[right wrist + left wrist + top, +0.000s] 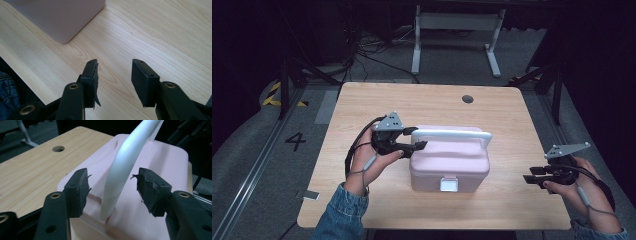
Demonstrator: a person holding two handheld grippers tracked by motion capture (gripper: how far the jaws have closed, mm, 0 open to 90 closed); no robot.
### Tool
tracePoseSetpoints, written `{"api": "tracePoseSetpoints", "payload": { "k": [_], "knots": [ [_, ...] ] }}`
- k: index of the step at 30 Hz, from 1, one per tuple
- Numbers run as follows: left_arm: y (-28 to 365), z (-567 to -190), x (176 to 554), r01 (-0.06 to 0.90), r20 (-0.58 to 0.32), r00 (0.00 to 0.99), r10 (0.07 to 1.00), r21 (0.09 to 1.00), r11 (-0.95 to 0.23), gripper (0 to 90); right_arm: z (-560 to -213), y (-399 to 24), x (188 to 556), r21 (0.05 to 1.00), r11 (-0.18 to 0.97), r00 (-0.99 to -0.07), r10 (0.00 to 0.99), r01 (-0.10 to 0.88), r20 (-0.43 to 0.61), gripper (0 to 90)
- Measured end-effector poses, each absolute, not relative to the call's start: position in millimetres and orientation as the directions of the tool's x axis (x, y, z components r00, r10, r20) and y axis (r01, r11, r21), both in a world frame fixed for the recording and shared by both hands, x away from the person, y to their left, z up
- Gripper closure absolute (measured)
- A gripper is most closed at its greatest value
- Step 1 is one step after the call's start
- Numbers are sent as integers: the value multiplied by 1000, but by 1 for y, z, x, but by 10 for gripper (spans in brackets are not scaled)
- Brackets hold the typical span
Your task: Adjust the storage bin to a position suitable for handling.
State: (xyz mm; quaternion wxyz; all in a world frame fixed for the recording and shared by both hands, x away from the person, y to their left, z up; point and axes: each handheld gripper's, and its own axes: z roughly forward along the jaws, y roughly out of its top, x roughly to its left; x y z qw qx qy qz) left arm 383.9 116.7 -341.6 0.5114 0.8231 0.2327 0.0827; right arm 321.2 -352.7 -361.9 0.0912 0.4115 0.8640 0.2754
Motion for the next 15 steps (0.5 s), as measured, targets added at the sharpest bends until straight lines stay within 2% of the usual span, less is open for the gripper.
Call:
{"api": "tracePoseSetpoints", "payload": {
  "k": [5, 9, 11, 15],
  "knots": [
    [113, -345, 386, 293, -116, 882, 456, 893, -341, 495, -362, -351, 321, 550, 509, -646, 760, 661, 73, 582],
    [112, -343, 385, 286, -102, 871, 481, 901, -327, 637, -363, -350, 322, 549, 512, -650, 756, 661, 78, 582],
    [112, -341, 383, 274, -88, 871, 484, 904, -328, 678, -364, -350, 322, 549, 514, -652, 755, 659, 75, 582],
    [108, -338, 380, 230, -20, 866, 499, 903, -363, 690, -365, -349, 323, 547, 512, -649, 757, 663, 78, 582]
  ]
}}
